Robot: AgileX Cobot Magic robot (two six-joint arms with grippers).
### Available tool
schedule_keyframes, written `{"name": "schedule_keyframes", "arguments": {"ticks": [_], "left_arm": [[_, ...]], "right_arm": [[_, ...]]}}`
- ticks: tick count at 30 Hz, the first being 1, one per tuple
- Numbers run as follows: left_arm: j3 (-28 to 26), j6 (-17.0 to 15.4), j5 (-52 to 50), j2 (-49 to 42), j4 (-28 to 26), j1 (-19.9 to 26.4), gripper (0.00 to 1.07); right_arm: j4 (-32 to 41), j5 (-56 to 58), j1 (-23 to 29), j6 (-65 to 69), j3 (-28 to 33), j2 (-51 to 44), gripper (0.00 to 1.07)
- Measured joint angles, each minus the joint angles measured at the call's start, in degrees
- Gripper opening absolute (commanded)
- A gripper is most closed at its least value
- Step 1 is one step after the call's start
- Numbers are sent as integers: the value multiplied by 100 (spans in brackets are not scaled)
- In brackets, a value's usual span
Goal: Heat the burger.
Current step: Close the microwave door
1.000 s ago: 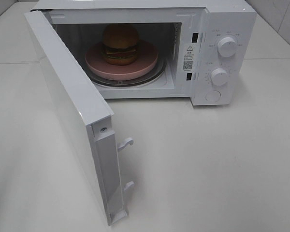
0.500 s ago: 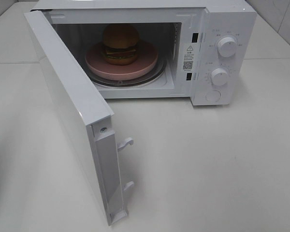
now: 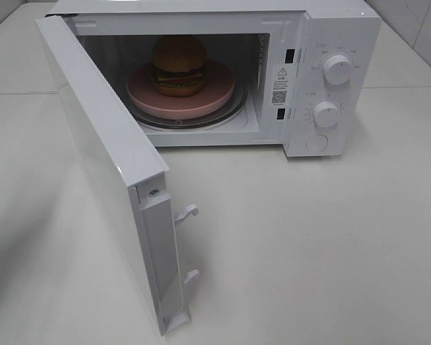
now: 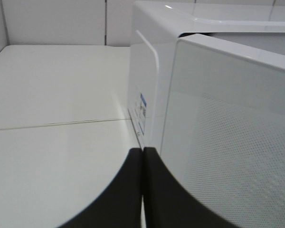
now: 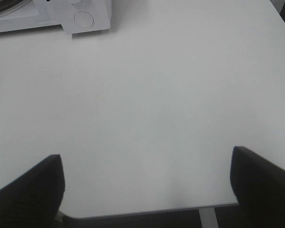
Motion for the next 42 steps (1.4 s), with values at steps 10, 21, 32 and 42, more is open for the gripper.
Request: {"name": "schedule_keyframes", "arguments": {"ticks": [10, 21, 32, 42], "left_arm": [[-539, 510, -699, 1558, 1037, 149, 0], [-1112, 516, -676, 2275, 1352, -516, 0], [-1432, 516, -476, 2378, 1255, -842, 0], [-1438, 516, -441, 2418, 1037, -997, 0]], "right_arm": [[0, 0, 0, 0, 0, 0, 91], [0, 0, 0, 0, 0, 0, 91], [0, 0, 0, 0, 0, 0, 91], [0, 0, 0, 0, 0, 0, 91]]}}
